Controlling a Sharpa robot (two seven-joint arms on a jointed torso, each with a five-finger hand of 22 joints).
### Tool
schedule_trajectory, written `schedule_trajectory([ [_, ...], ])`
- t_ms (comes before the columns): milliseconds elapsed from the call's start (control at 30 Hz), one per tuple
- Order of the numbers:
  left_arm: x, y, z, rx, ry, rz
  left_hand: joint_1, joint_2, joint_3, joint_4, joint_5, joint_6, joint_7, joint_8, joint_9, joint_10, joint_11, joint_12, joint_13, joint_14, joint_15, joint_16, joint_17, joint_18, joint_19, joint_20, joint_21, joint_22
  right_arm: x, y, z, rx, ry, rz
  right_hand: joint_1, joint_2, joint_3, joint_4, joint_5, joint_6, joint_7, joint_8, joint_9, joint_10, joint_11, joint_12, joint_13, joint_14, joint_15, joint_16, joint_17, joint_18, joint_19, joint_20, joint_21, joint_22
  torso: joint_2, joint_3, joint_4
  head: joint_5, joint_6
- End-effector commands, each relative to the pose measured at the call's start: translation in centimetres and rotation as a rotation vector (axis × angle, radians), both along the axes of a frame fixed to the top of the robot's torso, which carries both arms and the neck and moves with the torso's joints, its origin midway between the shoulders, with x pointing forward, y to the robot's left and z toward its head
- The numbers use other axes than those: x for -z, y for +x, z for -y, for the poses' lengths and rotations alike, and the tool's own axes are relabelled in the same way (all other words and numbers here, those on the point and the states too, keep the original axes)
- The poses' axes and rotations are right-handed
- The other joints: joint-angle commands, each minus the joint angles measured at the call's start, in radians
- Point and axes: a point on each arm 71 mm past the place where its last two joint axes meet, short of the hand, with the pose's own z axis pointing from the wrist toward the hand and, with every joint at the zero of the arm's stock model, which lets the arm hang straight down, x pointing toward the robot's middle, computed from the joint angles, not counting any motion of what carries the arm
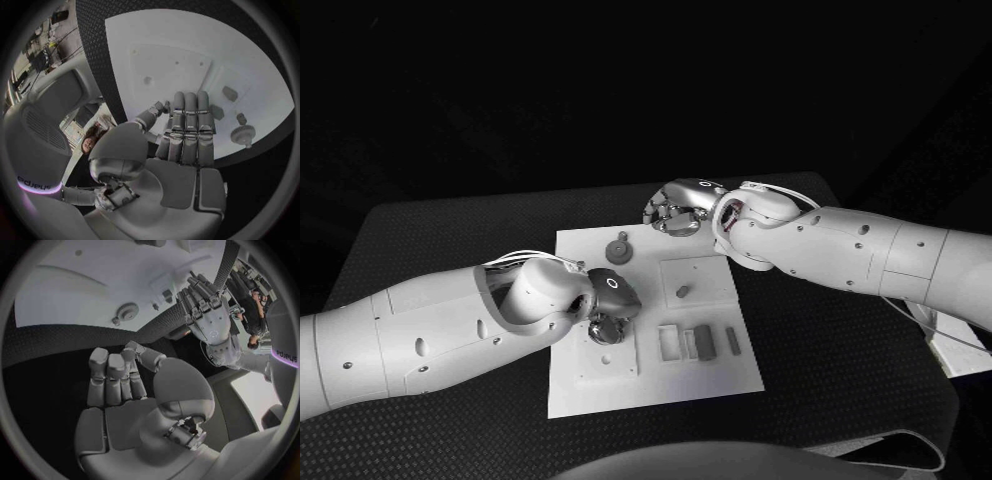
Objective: Assemble the parts on the task board
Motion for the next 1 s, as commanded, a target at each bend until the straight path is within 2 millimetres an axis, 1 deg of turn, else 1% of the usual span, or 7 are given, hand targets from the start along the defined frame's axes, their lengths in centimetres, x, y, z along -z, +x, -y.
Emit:
schedule_trajectory([
  [33,0.25,0.01,-0.16,-0.008,0.031,-0.013,0.008,0.006,0.006,0.002,0.004,0.025,-0.034,0.004,0.002,-0.005,-0.001,-0.004,0.002,-0.004,0.0,-0.004,0.002,0.01,-0.008,-0.002,-0.003,0.001,0.04,-0.07,-0.12,-0.012,-0.006,-0.008,0.0,0.006,0.006,-0.002,0.003,-0.023,0.032,0.007,-0.001,0.0,0.009,0.004,0.001,-0.002,0.007,-0.002,0.002,0.03,-0.001,-0.004,0.006,0.014,0.0,0.0005,-0.0005,0.001,-0.001],
  [200,0.24,-0.04,0.06,-0.005,0.032,-0.013,0.008,0.006,0.006,0.002,0.004,0.025,-0.034,0.004,0.002,-0.005,-0.001,-0.004,0.002,-0.004,0.0,-0.004,0.002,0.01,-0.008,-0.002,-0.003,0.001,0.03,-0.08,-0.18,-0.014,-0.006,-0.008,0.0,0.006,0.006,-0.002,0.003,-0.023,0.032,0.007,-0.001,0.0,0.009,0.004,0.001,-0.002,0.007,-0.002,0.002,0.03,-0.001,-0.004,0.006,0.014,0.0,0.0011,-0.0001,0.001,-0.002],
  [300,0.22,-0.1,0.17,-0.003,0.031,-0.013,0.008,0.007,0.006,0.002,0.004,0.025,-0.034,0.004,0.002,-0.005,-0.001,-0.004,0.002,-0.004,0.0,-0.004,0.002,0.01,-0.008,-0.002,-0.003,0.001,0.04,-0.09,-0.2,-0.014,-0.006,-0.008,0.0,0.006,0.006,-0.002,0.003,-0.023,0.032,0.007,-0.001,0.0,0.009,0.004,0.001,-0.002,0.007,-0.002,0.002,0.03,-0.001,-0.004,0.006,0.014,0.0,0.0004,-0.0006,0.001,-0.001],
  [567,0.25,0.03,0.22,-0.004,0.032,-0.012,0.007,0.007,0.006,0.002,0.004,0.025,-0.034,0.003,0.002,-0.006,-0.001,-0.005,0.002,-0.005,0.0,-0.005,0.003,0.01,-0.008,-0.002,-0.003,0.002,0.06,-0.11,-0.15,-0.015,-0.008,-0.012,-0.001,0.006,0.006,-0.002,0.003,-0.023,0.032,0.007,-0.001,0.0,0.009,0.004,0.001,-0.002,0.007,-0.002,0.002,0.03,-0.001,-0.004,0.006,0.014,0.0,0.0008,-0.0001,0.001,0.0],
  [1000,0.28,-0.17,0.83,0.006,0.0,0.003,0.006,0.006,0.005,0.003,0.004,0.025,-0.033,0.003,0.003,-0.005,-0.001,-0.004,0.003,-0.004,0.0,-0.005,0.003,0.01,-0.008,-0.002,-0.003,0.002,0.09,-0.09,-0.11,-0.014,-0.01,-0.014,-0.001,0.006,0.006,-0.002,0.003,-0.023,0.032,0.007,-0.002,0.0,0.009,0.004,0.001,-0.002,0.007,-0.002,0.002,0.03,-0.001,-0.004,0.006,0.014,0.0,0.0002,-0.0005,-0.001,0.0],
])
